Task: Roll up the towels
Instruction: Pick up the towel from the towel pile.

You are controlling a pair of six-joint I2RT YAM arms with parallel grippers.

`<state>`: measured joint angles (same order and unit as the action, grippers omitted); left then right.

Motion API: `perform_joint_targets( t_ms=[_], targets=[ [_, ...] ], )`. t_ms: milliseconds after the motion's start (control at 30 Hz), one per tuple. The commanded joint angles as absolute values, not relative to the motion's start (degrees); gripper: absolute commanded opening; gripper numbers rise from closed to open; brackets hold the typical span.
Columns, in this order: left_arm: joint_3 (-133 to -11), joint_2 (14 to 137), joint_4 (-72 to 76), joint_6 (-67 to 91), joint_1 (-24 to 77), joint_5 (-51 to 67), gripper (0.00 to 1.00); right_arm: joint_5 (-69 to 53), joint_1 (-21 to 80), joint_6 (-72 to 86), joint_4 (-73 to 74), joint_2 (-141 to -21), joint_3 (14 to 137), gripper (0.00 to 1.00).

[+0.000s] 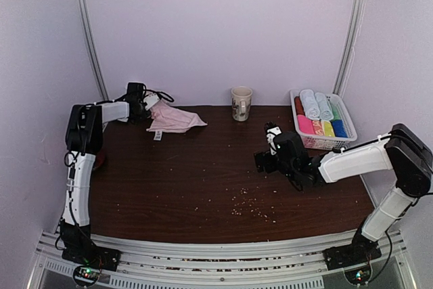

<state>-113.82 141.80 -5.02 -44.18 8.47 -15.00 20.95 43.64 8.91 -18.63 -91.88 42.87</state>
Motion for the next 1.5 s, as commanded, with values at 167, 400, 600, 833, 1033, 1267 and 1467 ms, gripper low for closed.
perform_joint_targets(
  t_ms=[167,400,600,833,1033,1267,1467],
  targets=[
    [-99.0,115.1,-14.7,-28.8,8.9,4.0,0.0,17.6,43.6,8.4,-19.2,-90.7,43.1,1.0],
    [-87.9,99.1,-19.5,-23.9,9.7,11.1,0.0,10.2,44.1,7.1,-19.8,-89.5,43.1,1.0],
    [-84.9,99.4,-17.4,-26.6,9.8,6.8,0.08,6.7,45.5,6.9,-18.8,-91.5,45.8,1.0],
    [-101.1,118.1,-23.0,-25.6,9.7,2.3,0.63,8.1,46.3,6.5,-18.1,-92.4,46.6,1.0],
    [-117.4,133.2,-23.6,-27.2,9.3,-3.8,0.74,8.8,46.5,5.9,-17.2,-93.8,47.3,1.0],
    [-127.2,143.9,-19.8,-33.2,7.8,-10.8,0.77,9.9,46.6,5.0,-16.1,-95.5,47.8,1.0],
    [-125.6,146.3,-12.9,-39.9,7.4,-14.1,0.72,9.8,46.7,5.1,-15.8,-96.6,48.4,1.0]
  ],
)
